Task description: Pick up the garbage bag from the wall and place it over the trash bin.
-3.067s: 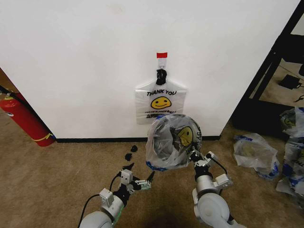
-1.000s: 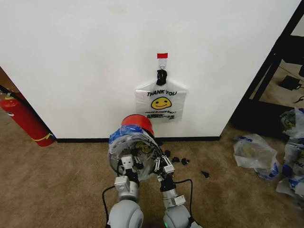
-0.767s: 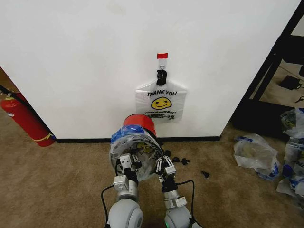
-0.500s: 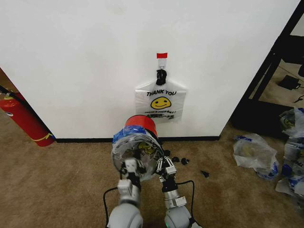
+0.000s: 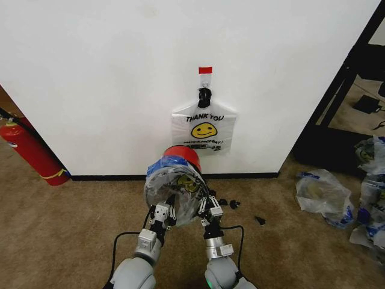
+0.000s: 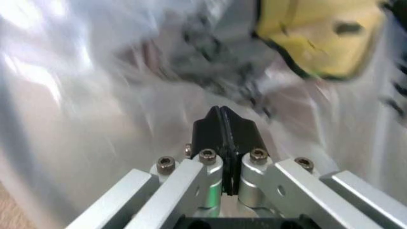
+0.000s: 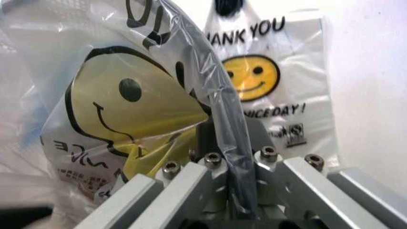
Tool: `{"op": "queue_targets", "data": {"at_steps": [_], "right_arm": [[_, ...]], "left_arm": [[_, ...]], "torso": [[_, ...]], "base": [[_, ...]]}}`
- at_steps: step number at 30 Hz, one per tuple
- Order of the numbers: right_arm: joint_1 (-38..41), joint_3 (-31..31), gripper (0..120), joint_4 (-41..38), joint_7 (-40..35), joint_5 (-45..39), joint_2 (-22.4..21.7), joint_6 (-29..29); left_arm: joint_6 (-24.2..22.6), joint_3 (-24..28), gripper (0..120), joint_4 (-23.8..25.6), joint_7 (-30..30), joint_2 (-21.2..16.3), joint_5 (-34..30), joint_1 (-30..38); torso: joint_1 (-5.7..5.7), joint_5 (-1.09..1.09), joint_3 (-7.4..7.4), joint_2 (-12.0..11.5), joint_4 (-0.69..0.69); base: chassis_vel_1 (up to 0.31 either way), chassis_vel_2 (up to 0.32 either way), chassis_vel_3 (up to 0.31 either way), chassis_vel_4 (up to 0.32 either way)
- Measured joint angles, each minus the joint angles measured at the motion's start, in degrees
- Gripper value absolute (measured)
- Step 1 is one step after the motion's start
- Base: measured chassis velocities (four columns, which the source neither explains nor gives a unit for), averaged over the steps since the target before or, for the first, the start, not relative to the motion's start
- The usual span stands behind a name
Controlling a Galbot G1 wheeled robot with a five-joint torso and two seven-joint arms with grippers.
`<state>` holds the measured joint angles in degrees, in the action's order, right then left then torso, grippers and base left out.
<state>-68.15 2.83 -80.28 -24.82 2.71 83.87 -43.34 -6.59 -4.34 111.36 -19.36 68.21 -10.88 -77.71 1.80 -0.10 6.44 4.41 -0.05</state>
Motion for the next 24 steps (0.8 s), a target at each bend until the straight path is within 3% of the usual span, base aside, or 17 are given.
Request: {"op": "queue_targets", "data": {"at_steps": [6, 13, 18, 19, 20, 21, 22, 23, 24], "right_arm": [[0.92, 1.61, 0, 2.63, -2.19, 1.57, -0.01, 0.52], [1.68, 3.95, 0, 1.84, -1.20, -6.01, -0.05, 3.83], [2.54, 3.96, 0, -3.06, -1.00, -15.67, -0.03, 8.47], [3.33, 5.17, 0, -6.79, -1.72, -22.90, -0.69, 12.31], [4.28, 8.73, 0, -8.52, -2.34, -27.08, -1.79, 14.56], [4.28, 8.73, 0, -8.52, -2.34, -27.08, -1.79, 14.56], [5.32, 11.05, 0, -9.75, -2.53, -31.02, -3.16, 16.74], [5.67, 11.28, 0, -9.83, -2.68, -31.86, -3.69, 17.17], [7.02, 11.50, 0, -10.28, -3.47, -32.88, -5.08, 17.80]], "left_arm": [[-1.09, -0.34, 0, -1.05, -1.53, 2.01, -1.81, 1.46], [-2.17, -0.65, 0, 1.27, -1.76, -0.50, -3.26, 1.32], [-3.03, -0.33, 0, 3.69, -1.63, -3.75, -3.41, 0.51], [-3.32, 0.08, 0, 5.38, -1.24, -6.71, -3.35, -0.39], [-3.56, 0.24, 0, 6.68, -0.90, -8.98, -3.27, -1.06], [-3.56, 0.24, 0, 6.68, -0.90, -8.98, -3.27, -1.06], [-3.94, 0.39, 0, 8.87, -0.70, -12.35, -3.38, -1.95], [-4.08, 0.38, 0, 9.49, -0.72, -13.21, -3.48, -2.10], [-4.42, 0.27, 0, 11.12, -0.96, -15.31, -4.03, -2.35]], "torso": [[0.00, -0.01, 0.00, 0.00, -0.02], [0.00, -0.01, 0.01, 0.00, -0.01], [0.00, 0.09, 0.01, 0.00, -0.04], [0.00, 0.26, 0.00, 0.00, -0.09], [0.00, 0.21, 0.00, 0.00, -0.10], [0.00, 0.21, 0.00, 0.00, -0.10], [0.00, 0.25, 0.01, 0.00, -0.03], [0.00, 0.29, 0.02, -0.01, -0.02], [0.00, 0.15, 0.00, 0.00, -0.04]], "base": [[0.000, 0.000, 0.000, 0.000], [0.000, 0.000, 0.000, 0.000], [0.000, 0.000, 0.000, 0.000], [0.000, 0.000, 0.000, 0.000], [0.000, 0.000, 0.000, 0.000], [0.000, 0.000, 0.000, 0.000], [0.053, 0.035, 0.013, 0.001], [0.053, 0.035, 0.013, 0.021], [0.000, 0.000, 0.000, 0.000]]}}
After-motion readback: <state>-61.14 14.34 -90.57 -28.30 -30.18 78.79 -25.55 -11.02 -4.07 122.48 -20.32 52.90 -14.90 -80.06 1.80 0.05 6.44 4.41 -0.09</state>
